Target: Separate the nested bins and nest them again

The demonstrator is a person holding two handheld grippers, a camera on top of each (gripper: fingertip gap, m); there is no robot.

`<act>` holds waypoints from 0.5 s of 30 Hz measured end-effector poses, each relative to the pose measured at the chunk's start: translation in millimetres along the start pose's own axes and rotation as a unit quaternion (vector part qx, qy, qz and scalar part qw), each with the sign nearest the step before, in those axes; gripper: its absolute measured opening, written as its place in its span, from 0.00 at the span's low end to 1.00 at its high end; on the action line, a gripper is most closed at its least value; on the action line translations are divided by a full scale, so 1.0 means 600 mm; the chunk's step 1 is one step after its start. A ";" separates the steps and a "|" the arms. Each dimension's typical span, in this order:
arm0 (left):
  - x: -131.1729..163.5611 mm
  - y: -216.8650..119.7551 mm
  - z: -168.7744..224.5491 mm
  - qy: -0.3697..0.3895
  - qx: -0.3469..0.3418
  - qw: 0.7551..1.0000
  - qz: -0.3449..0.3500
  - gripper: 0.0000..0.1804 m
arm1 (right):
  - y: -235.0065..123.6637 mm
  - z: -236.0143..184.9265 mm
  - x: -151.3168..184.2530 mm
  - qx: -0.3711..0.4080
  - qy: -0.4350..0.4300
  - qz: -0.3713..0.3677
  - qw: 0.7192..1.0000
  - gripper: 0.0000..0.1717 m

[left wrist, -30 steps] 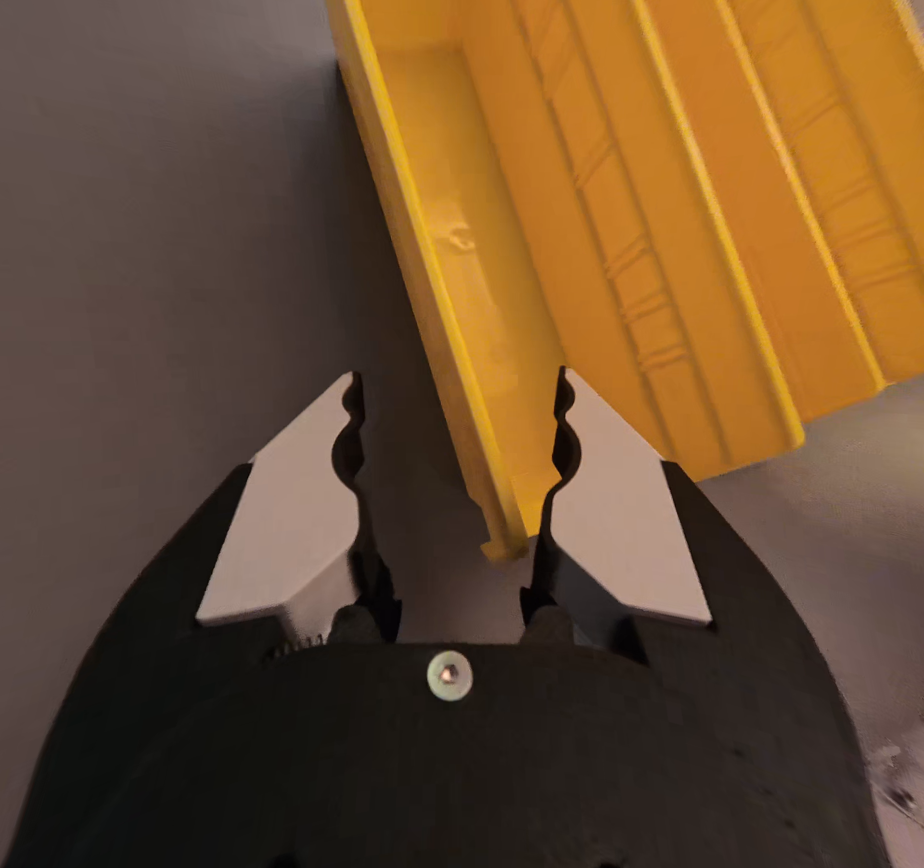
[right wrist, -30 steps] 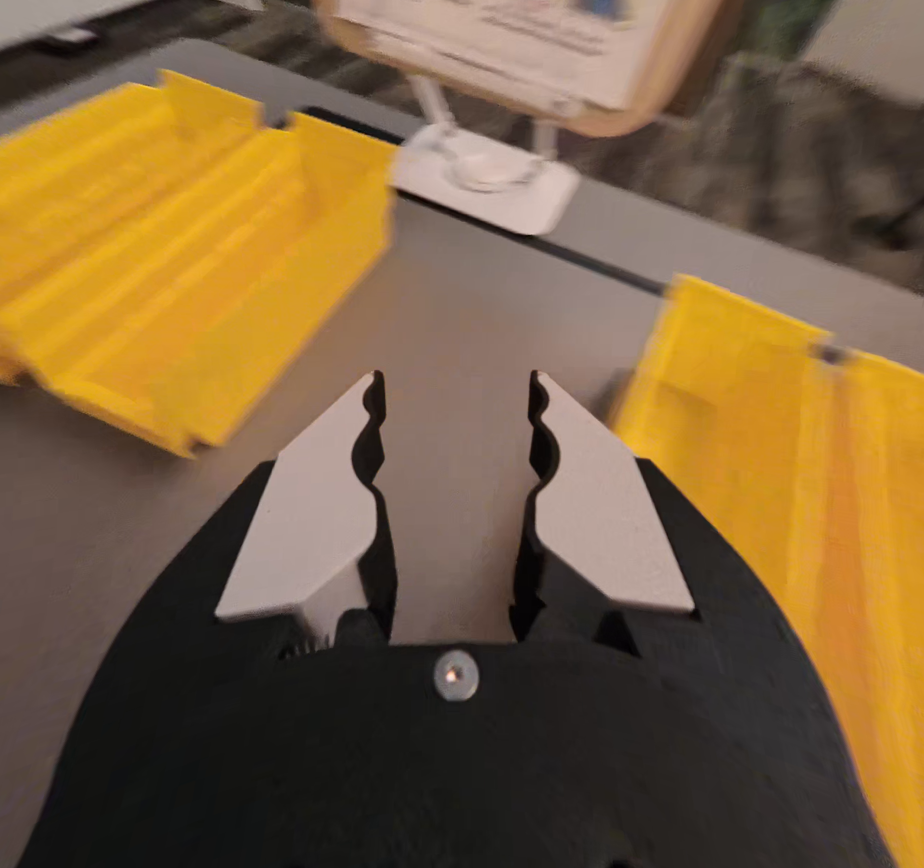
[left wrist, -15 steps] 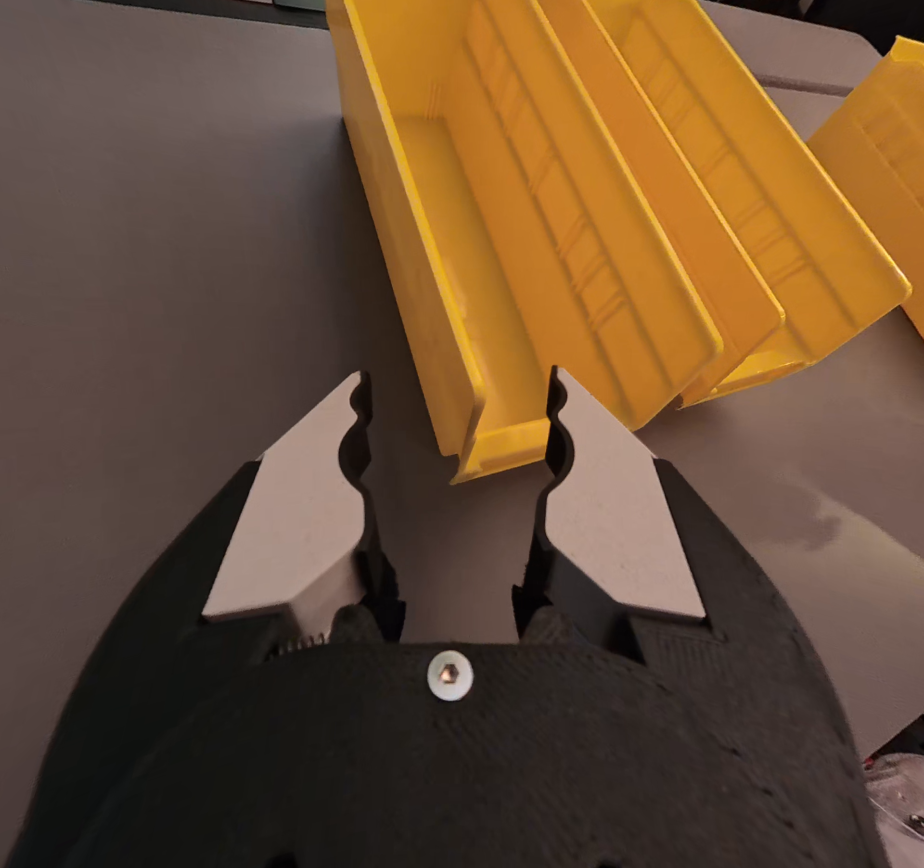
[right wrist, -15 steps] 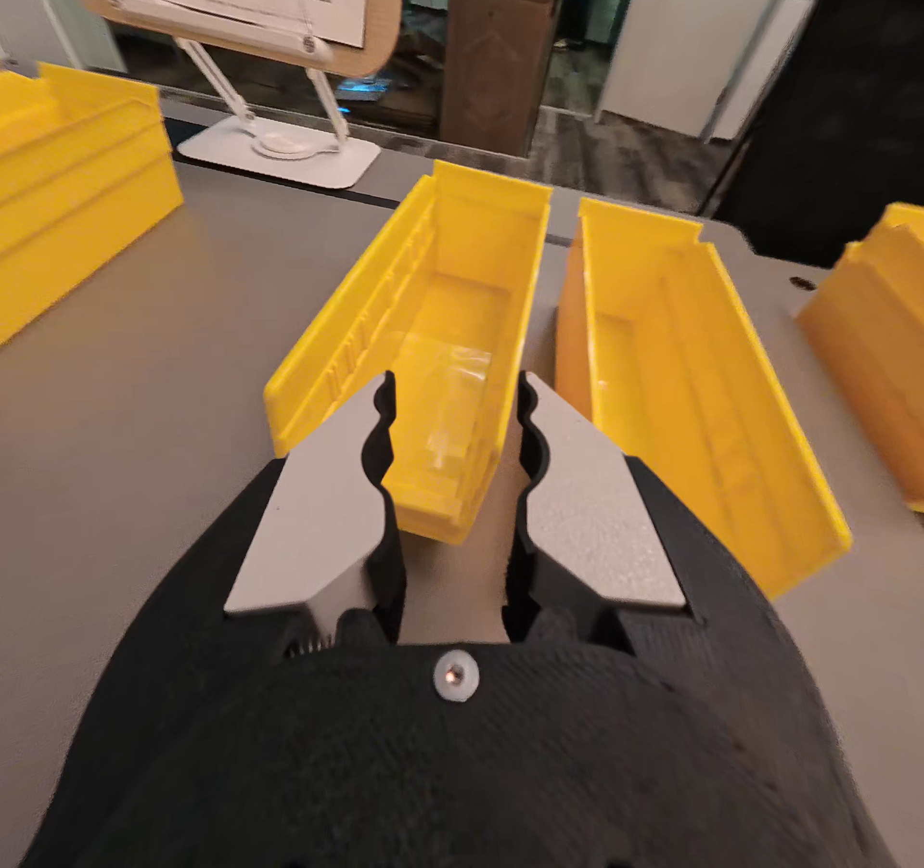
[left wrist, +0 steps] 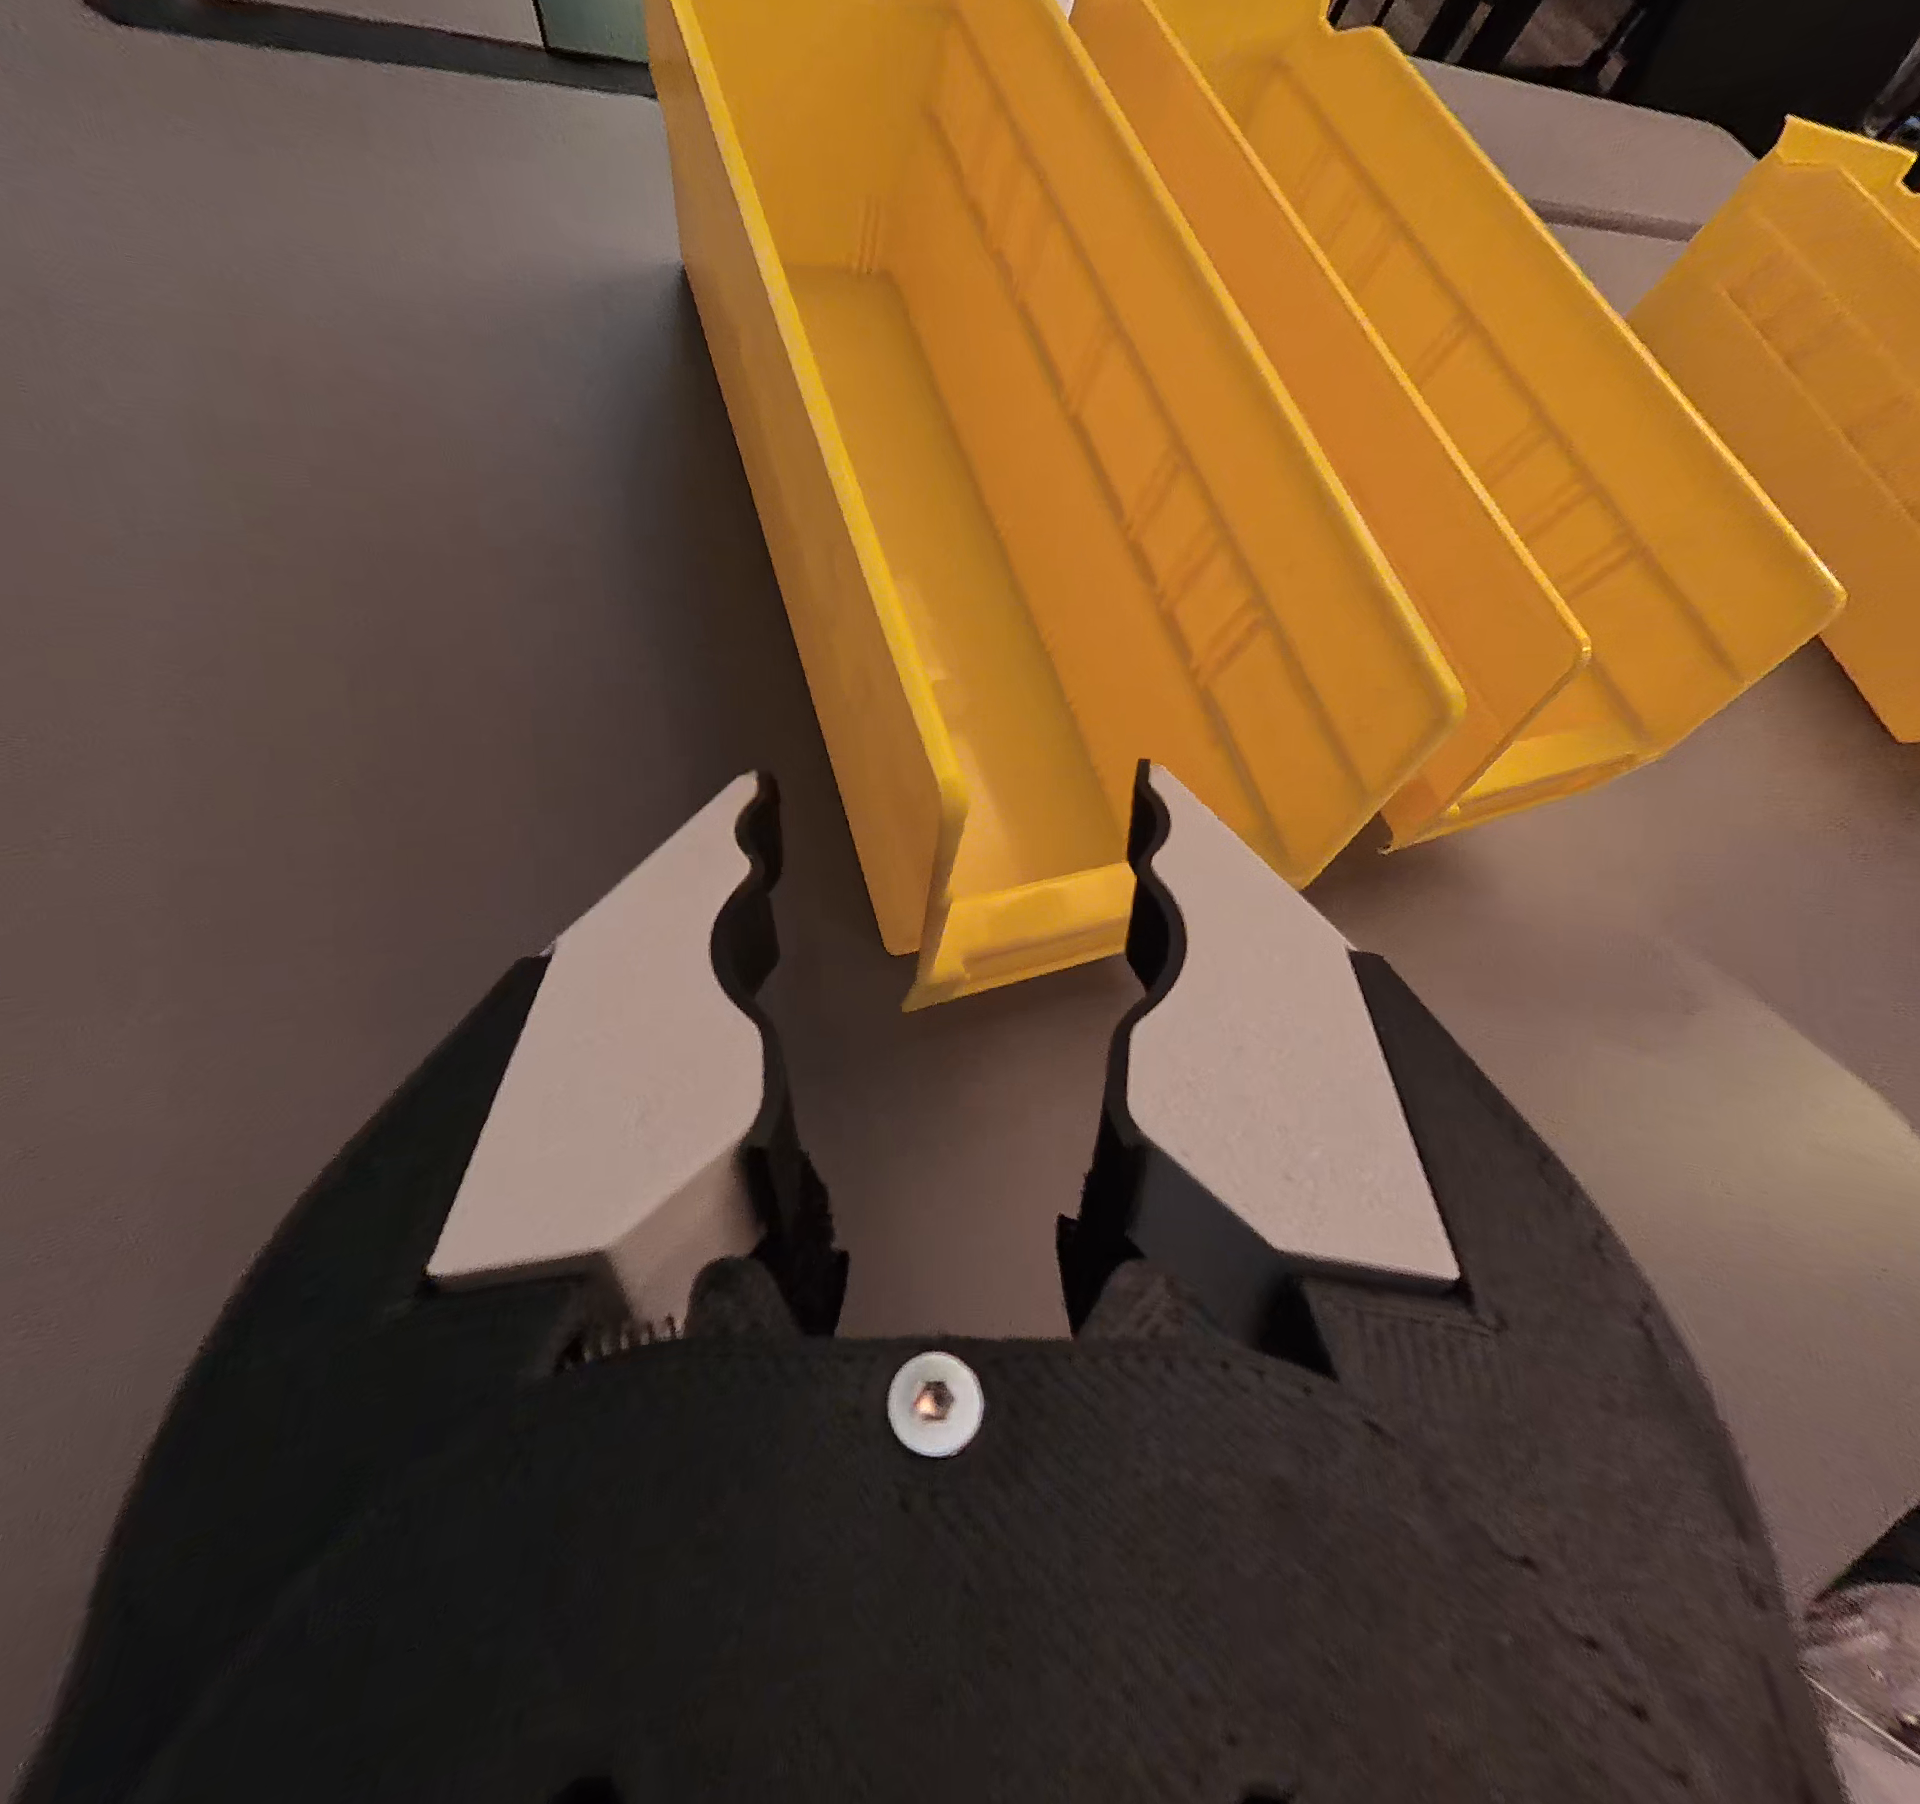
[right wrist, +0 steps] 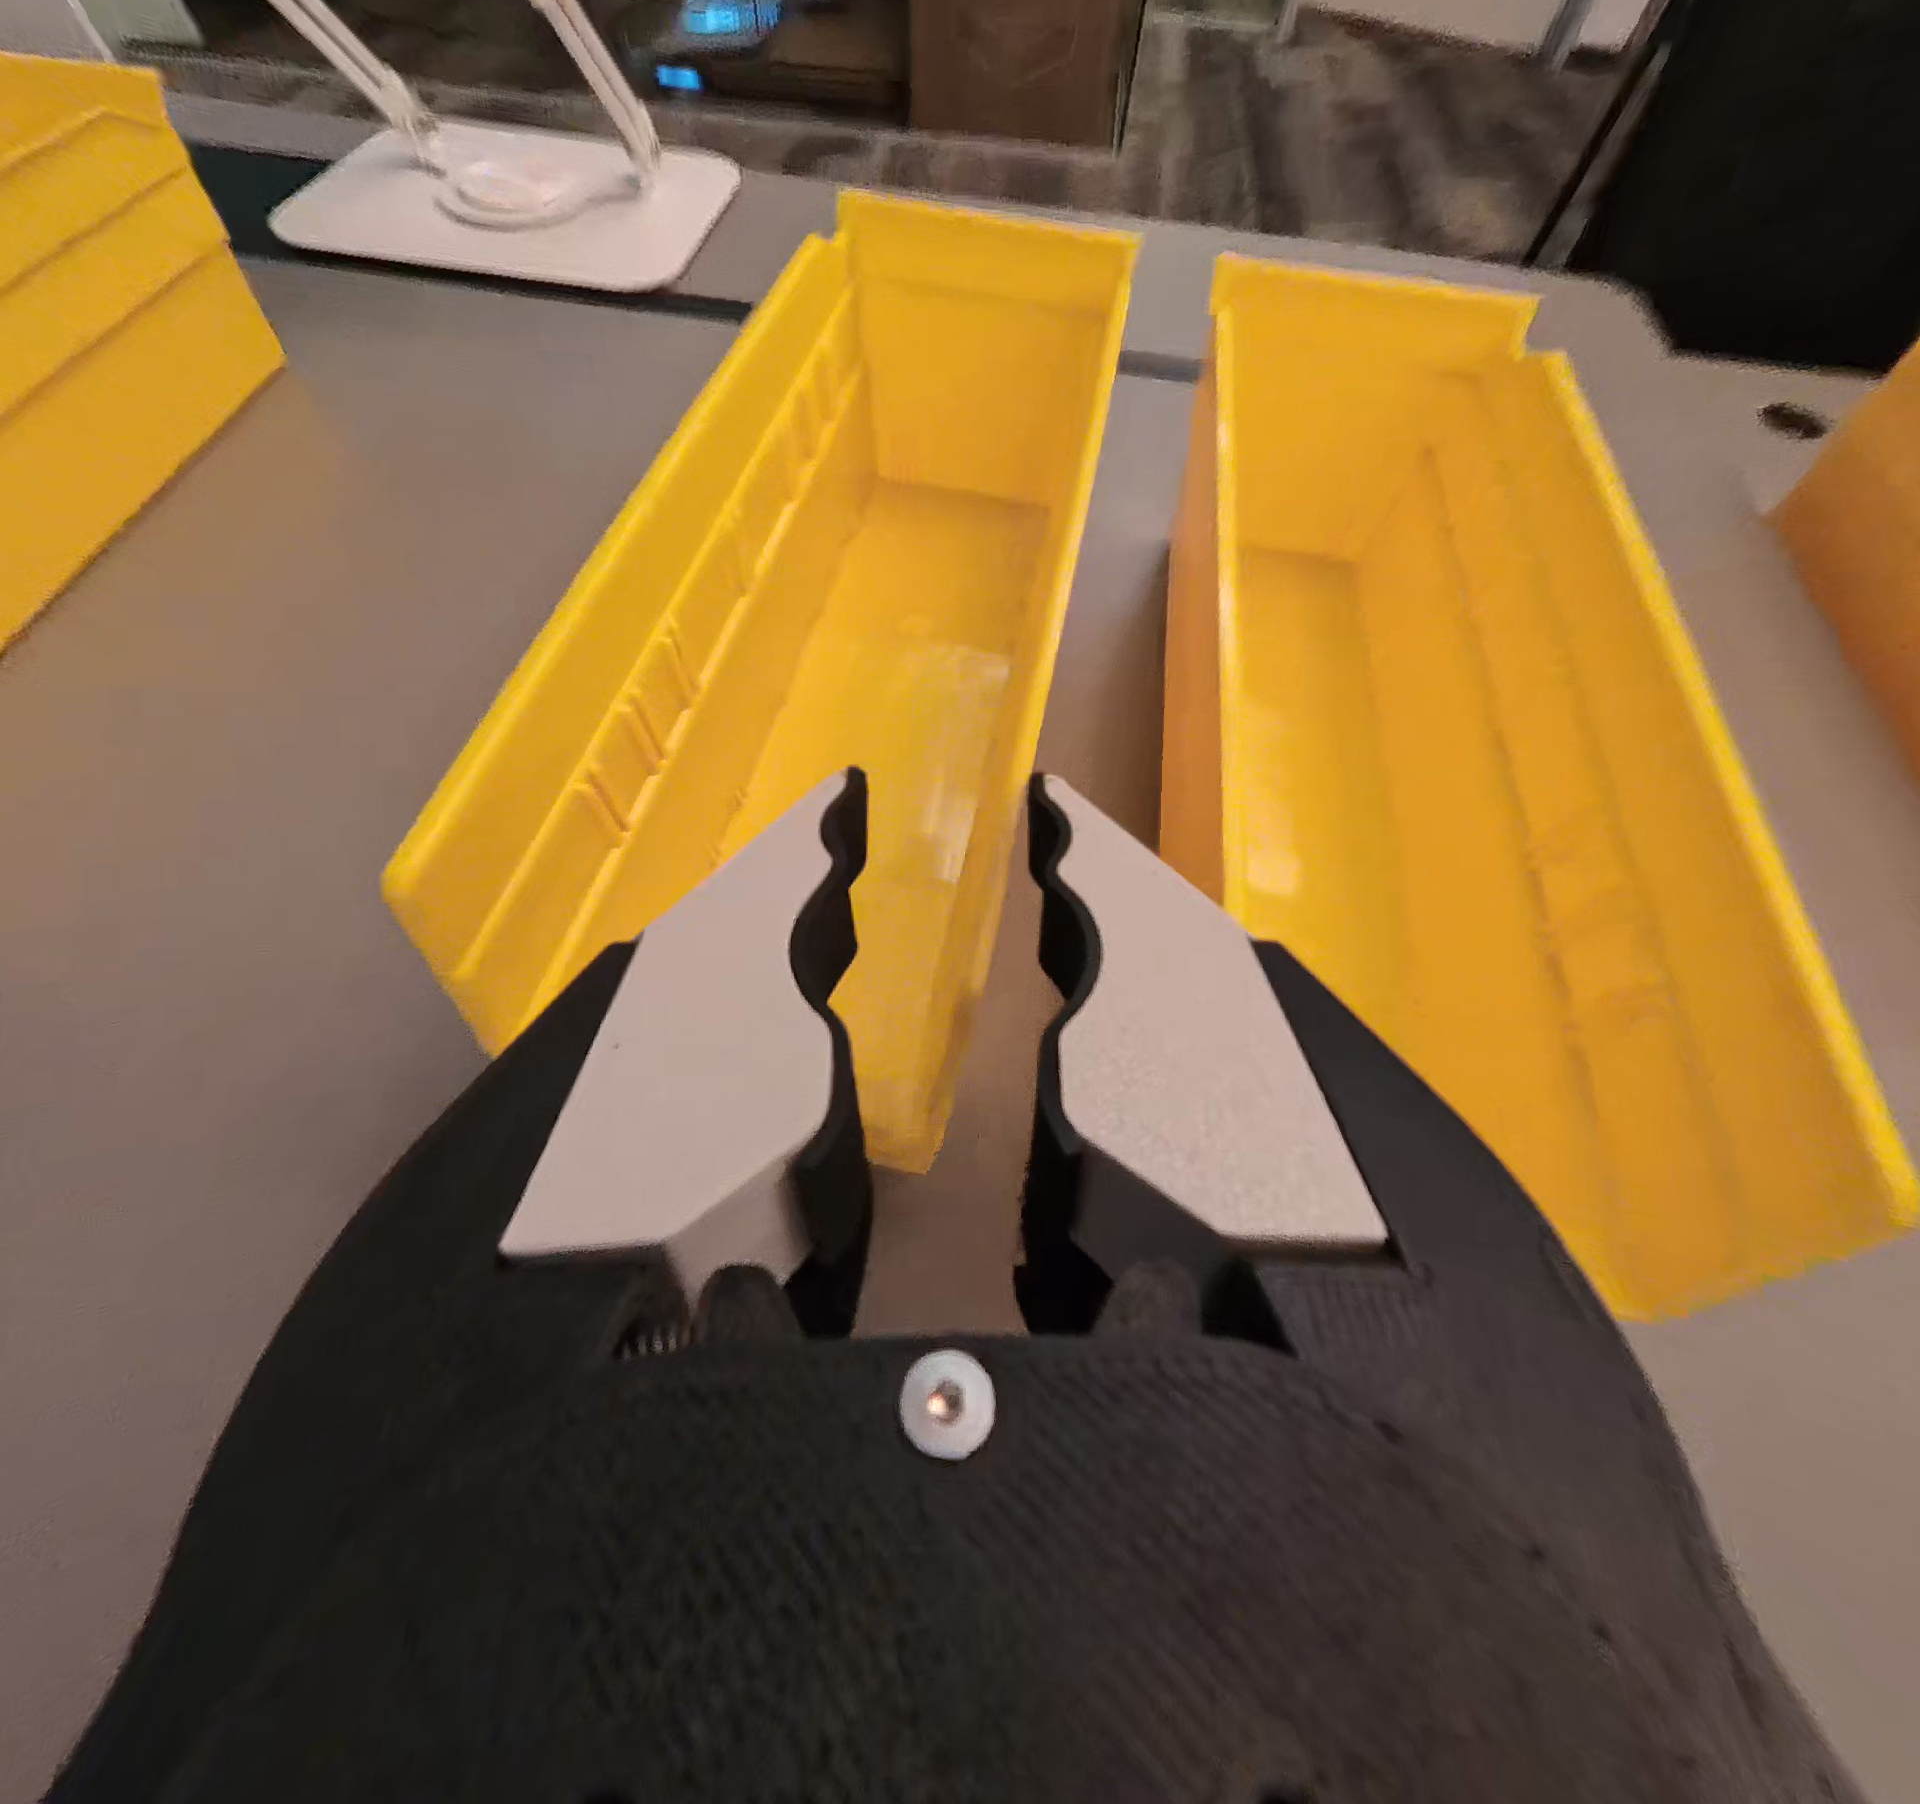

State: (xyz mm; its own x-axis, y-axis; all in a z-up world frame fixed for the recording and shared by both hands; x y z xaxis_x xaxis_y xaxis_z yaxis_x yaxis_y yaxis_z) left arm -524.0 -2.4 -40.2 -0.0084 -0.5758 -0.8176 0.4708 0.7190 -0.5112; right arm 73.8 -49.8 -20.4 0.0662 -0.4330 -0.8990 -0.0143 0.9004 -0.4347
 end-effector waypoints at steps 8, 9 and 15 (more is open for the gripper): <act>-0.008 -0.001 -0.002 -0.001 0.031 0.994 0.109 0.38 | 0.053 -0.021 0.006 -0.013 0.034 -0.101 0.994 0.03; -0.006 -0.002 -0.004 0.001 0.027 0.991 0.134 0.37 | 0.056 -0.035 0.004 -0.015 0.031 -0.097 0.995 0.03; 0.000 -0.011 -0.005 0.003 0.026 0.975 0.222 0.34 | 0.075 -0.155 -0.013 -0.018 0.025 -0.089 0.996 0.02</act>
State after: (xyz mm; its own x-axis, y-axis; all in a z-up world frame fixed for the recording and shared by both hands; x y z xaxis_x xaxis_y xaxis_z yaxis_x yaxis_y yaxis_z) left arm -529.8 -6.3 -37.8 0.2003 -0.2101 -0.9569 0.4728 0.8762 -0.0934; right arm -20.2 -9.7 -38.1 0.0220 -0.5877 -0.8088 -0.0435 0.8077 -0.5880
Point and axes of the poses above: each gripper's, where its closed fingertips meet, y out along the fingers, x out of its underside, z = x × y across the jaws, the point moved 9 cm from there along -y, back along the fingers, and after that the axes turned 2 degrees about x, right-handed, at the moved point
